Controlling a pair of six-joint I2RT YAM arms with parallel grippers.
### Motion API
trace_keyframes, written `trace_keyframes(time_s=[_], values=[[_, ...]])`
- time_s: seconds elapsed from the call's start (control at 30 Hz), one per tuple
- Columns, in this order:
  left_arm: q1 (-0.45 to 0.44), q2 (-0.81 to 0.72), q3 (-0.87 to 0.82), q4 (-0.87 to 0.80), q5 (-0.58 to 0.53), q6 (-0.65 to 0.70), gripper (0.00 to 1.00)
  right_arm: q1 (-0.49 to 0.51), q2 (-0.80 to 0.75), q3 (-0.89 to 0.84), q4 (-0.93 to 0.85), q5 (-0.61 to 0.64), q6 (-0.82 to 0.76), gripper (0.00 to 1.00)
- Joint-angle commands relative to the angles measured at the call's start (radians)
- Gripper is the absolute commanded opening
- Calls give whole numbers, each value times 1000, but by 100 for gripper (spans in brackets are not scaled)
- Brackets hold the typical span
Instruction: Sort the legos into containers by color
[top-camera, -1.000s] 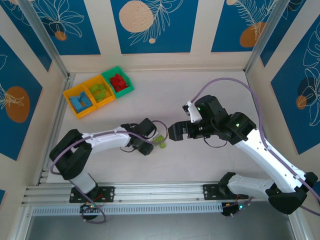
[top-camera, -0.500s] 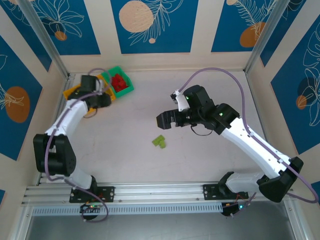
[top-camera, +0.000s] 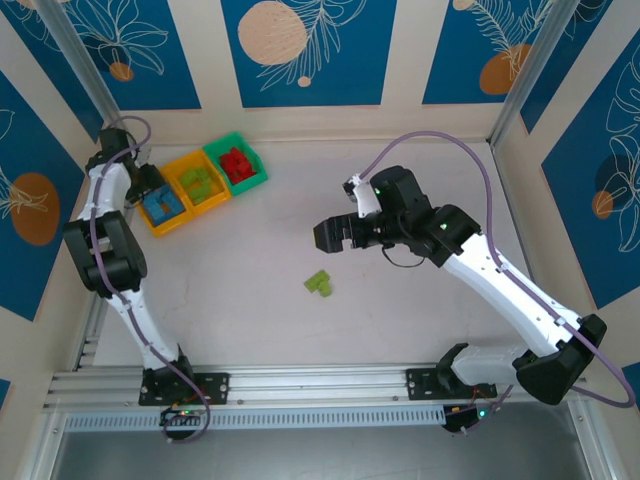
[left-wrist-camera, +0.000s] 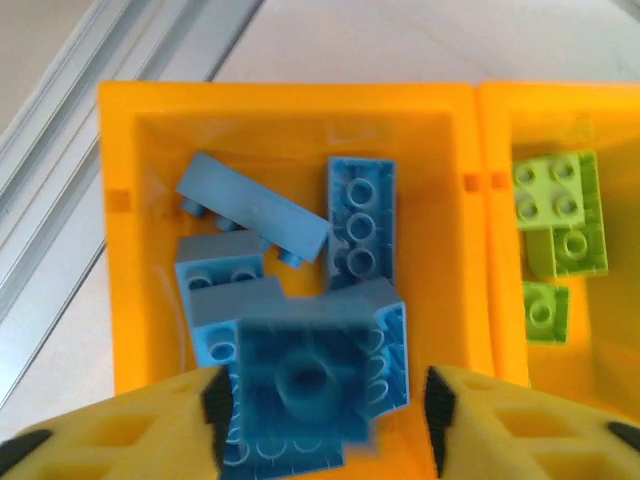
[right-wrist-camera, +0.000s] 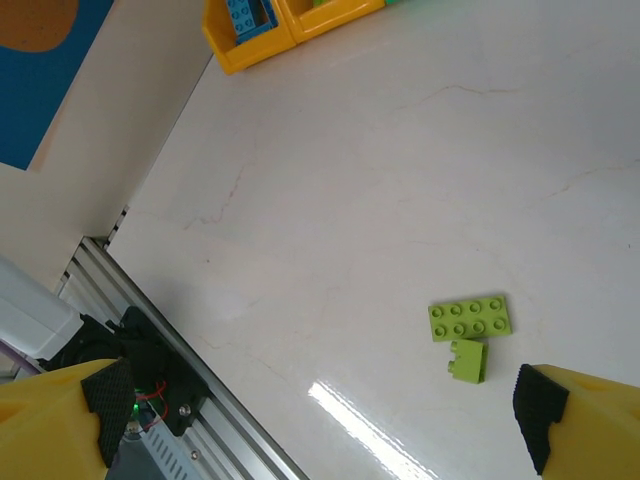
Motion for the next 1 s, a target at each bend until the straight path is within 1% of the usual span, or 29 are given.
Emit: trace_keyframes(time_s=[0.0,0.13,0.23,0.3,0.33,0.4,0.47,0.57,0.67,0.73,0.83,0.97], values=[[-5,-18,51,-61,49,-9,58,-8,-8,45,13,-27,-24,99],[-25,-136,-43,-30,117,-45,58,-8,-4,43,20,-19,-11,100],[-87,-271,-165,7,174,-75,57,-11,-12,28,21,22,8,100],[-166,-362,-249,23,193,-75,57,-14,-23,19,12,56,21,100],[-221,-411,-294,38,194,-70,56,-16,-32,15,4,71,25,99],[-338,-480,-368,56,196,-50,55,-21,-58,1,-2,89,32,100],[-474,-522,-426,61,198,-21,55,-28,-87,-20,-8,97,39,99],[-650,-516,-466,37,216,17,55,-38,-126,-37,-32,102,45,100],[-822,-467,-474,9,188,53,55,-42,-157,-55,-57,101,51,100],[-916,-433,-479,12,189,72,56,-45,-178,-65,-76,108,58,99],[-1038,-370,-471,9,164,91,56,-46,-208,-84,-90,121,74,100],[-1167,-281,-448,-23,55,173,56,-48,-233,-106,-89,128,90,100]])
